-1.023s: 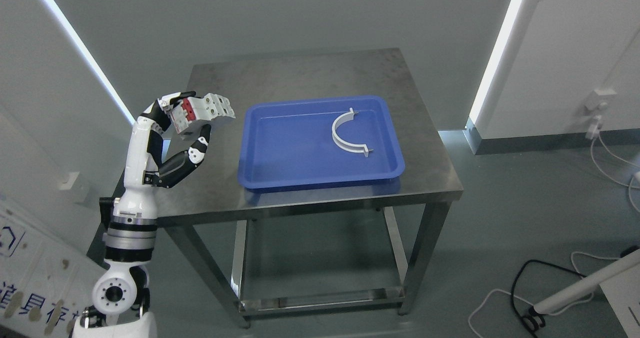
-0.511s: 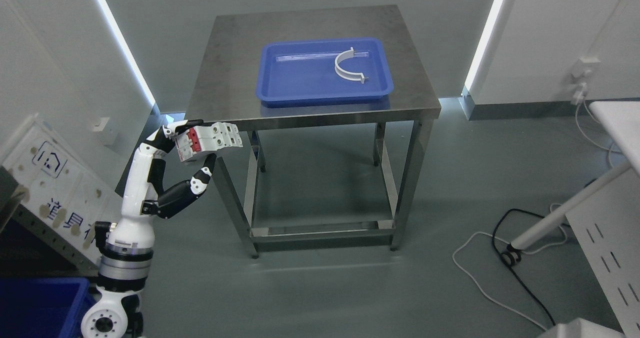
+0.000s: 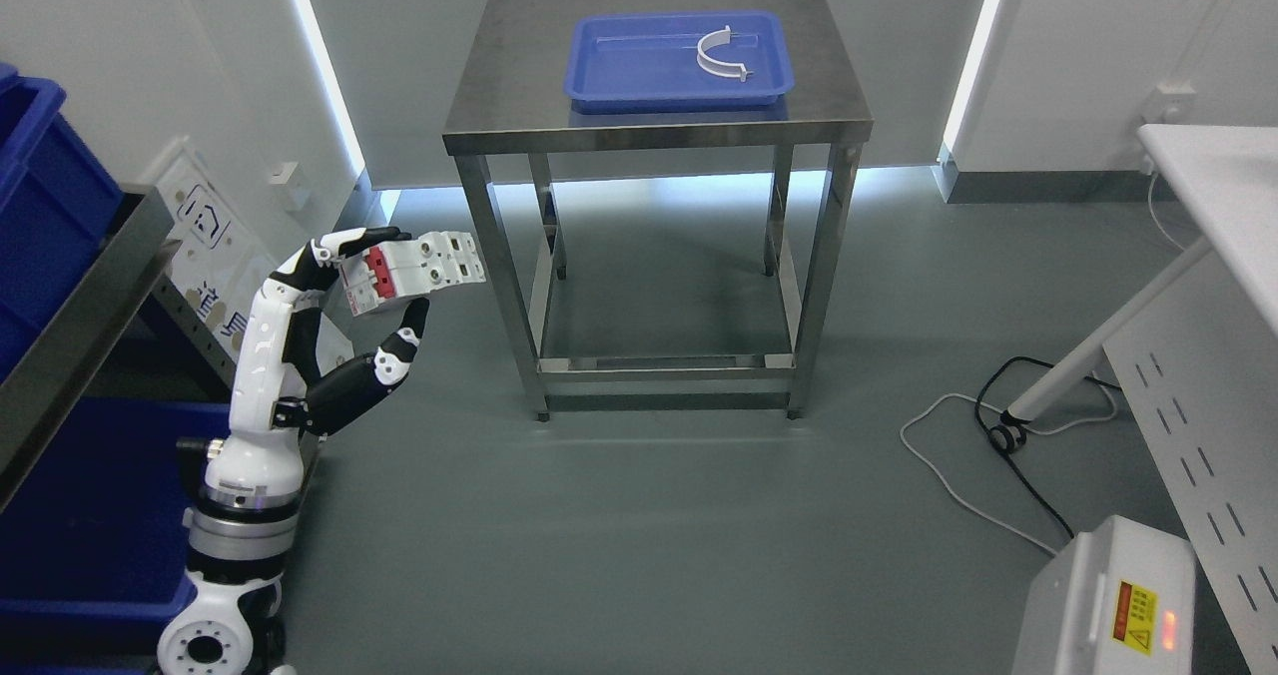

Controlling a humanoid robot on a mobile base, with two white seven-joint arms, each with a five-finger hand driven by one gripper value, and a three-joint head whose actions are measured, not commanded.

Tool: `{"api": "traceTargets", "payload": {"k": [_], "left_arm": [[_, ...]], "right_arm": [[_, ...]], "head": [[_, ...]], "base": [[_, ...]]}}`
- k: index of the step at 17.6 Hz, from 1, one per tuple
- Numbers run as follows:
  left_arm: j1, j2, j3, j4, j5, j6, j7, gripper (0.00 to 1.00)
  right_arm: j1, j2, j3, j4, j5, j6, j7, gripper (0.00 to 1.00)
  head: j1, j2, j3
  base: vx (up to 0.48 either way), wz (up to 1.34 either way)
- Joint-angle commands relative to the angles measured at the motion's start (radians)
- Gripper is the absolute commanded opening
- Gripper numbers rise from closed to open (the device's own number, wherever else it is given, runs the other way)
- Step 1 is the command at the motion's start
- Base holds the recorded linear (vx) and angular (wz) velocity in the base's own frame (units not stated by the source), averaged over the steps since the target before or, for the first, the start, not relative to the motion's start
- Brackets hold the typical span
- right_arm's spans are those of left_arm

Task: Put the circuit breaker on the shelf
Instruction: 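Turn toward the bin shelf carrying the breaker in the left hand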

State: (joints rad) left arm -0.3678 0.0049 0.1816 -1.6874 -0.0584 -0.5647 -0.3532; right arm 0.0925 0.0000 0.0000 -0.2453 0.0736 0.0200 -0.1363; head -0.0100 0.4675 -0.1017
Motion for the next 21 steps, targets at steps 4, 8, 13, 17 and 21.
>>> {"api": "traceTargets", "payload": {"k": [4,8,13,17,21], "left_arm": [[-0.164,0.013,-0.016,-0.018,0.002,0.015,0.0,0.1],[-0.255,0.013,-0.03,-0.018,0.002,0.088,-0.016,0.1],[-0.272,0.102,-0.016,-0.02,0.0,0.12,-0.236,0.1],[-0.33,0.251,-0.017,-0.02,0.0,0.227,-0.24,0.1],[-0.349,0.369,-0.031,0.011,-0.108,0.425,-0.332,0.1]], "right_arm": [[-0.001,-0.017,0.02,0.0,0.0,0.058,0.0,1.0],[-0.001,-0.017,0.02,0.0,0.0,0.058,0.0,1.0],[-0.001,-0.017,0.02,0.0,0.0,0.058,0.0,1.0],[-0.001,-0.017,0.02,0.0,0.0,0.058,0.0,1.0],[-0.001,-0.017,0.02,0.0,0.0,0.058,0.0,1.0]], "head": [[0.0,0.0,0.0],[0.0,0.0,0.0],[0.0,0.0,0.0],[0.0,0.0,0.0],[0.0,0.0,0.0]], "base": [[-0.37,0.16],[-0.218,0.65],[-0.05,0.91],[0.066,1.02],[0.115,0.91]]}}
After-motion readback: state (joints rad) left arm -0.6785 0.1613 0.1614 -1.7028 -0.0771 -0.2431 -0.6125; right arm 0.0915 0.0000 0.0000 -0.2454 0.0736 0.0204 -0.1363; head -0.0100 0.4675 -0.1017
